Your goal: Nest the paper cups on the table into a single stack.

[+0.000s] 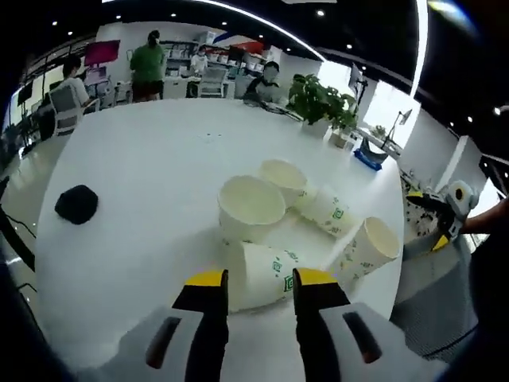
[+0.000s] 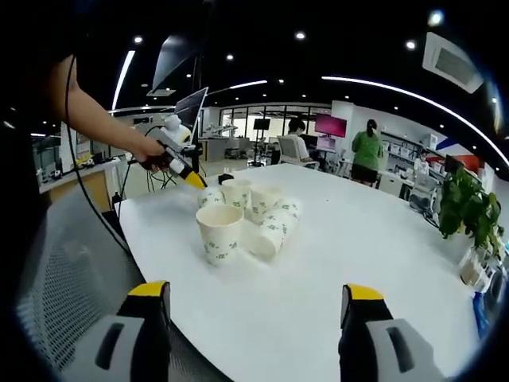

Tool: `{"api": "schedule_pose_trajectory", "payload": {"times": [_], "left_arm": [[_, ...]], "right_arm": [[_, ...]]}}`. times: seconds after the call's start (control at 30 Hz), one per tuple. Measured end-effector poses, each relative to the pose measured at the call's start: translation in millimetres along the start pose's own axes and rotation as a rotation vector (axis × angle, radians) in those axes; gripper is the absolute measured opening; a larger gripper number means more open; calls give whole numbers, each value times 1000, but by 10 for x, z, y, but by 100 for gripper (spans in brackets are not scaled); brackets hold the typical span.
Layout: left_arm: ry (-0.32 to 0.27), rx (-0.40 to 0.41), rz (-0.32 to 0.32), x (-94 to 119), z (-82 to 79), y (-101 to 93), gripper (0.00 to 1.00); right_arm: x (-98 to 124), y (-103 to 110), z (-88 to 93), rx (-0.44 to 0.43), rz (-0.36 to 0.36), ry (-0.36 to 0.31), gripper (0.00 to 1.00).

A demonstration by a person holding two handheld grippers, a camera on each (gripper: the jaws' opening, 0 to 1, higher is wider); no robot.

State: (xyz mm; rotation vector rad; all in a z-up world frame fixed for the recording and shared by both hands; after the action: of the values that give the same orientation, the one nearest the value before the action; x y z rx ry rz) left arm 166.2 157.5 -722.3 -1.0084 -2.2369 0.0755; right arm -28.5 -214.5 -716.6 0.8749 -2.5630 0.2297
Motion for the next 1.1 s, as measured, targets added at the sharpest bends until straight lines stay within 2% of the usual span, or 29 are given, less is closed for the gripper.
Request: {"api": "schedule_pose_trajectory", "payload": {"times": [0.07,0.17,0.27,0.33,0.6,0.73,0.8,0.87,1.1], "left_arm": [[-12,34,20,-2,13,77,27],[-2,123,92,-13,86,157,23],[1,119,72,-13,160,272,21],[-5,143,90,-17,177,375,19],[-18,144,117,-35,146,173,17],[-17,146,129,-85,151,182,15],[-17,154,139,-105,154,257,13],[-21,167,161,-112,157,284,9],[-55,198,253,-19,149,111,1]], "right_arm": [[-2,4,1,3,0,3,88],[-12,10,19,19,6,28,86],[-9,7,18,27,12,37,86],[-8,1,20,27,15,40,86],[-12,-6,42,39,20,68,83],[-13,-7,48,34,19,69,83],[-13,-8,53,33,19,74,83],[-15,-9,55,32,20,76,83],[-14,-17,66,44,30,94,79]]}}
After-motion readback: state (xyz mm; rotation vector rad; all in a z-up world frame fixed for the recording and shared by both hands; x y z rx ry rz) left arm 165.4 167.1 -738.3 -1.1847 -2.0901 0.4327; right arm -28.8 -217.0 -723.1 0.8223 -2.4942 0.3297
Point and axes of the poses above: the point that each gripper's makers call its tool centre point, and the gripper's own axes: x roughly backward along the fingers, y roughly to its left, z roughly out of its underside, the point moved 9 cm from there along x, roughly backward along the fingers, and after that the axes turned 4 degrees about -x, right-handed, at the moved point
